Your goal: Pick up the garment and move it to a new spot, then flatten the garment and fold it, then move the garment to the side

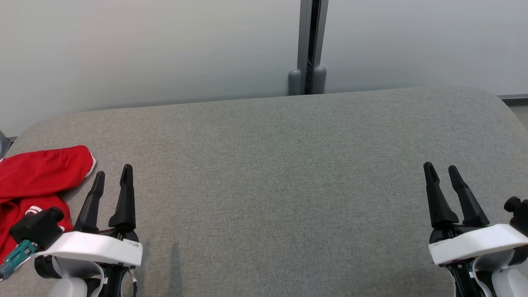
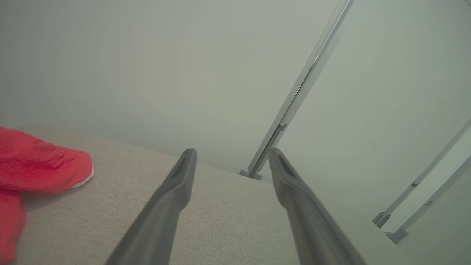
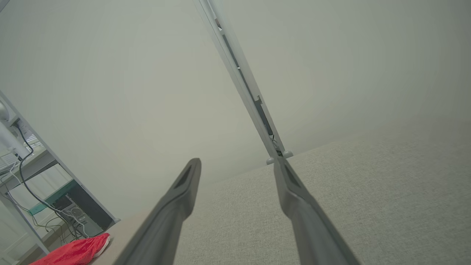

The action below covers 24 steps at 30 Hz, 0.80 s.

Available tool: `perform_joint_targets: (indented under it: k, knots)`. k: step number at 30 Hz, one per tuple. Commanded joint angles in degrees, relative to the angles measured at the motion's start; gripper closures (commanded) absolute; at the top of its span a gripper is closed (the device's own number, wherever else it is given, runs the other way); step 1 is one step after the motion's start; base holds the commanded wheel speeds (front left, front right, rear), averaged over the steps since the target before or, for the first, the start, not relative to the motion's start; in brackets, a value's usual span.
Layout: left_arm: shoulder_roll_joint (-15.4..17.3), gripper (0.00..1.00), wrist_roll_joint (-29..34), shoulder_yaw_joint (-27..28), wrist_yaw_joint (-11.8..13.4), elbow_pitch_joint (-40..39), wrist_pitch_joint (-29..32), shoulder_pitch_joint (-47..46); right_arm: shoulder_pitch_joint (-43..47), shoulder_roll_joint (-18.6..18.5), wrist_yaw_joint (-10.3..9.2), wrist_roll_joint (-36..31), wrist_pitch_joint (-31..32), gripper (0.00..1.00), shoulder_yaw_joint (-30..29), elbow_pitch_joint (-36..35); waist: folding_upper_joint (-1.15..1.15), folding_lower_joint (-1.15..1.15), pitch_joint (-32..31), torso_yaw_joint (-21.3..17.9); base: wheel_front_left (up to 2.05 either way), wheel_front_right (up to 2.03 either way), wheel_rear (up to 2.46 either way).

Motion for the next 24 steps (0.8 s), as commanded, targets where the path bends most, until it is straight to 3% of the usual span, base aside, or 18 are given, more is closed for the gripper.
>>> perform_joint_targets:
  k: [1,24]
  knots:
    - [0.8,0.0,1.8,-0.3,0.4,-0.5,-0.6,-1.5,-1.4,-0.6,0.02,-2.0,-0.6,0.0,0.2,-0.6,0.0,0.0,0.0,0.0,0.0,0.0,0.0]
    - [3.2,0.0,15.3,-4.1,2.8,2.2,-2.3,-0.3,-1.1,0.7,0.01,-17.1,-1.7,0.0,-1.7,3.3,0.0,0.0,-0.4,0.0,0.0,0.0,0.0]
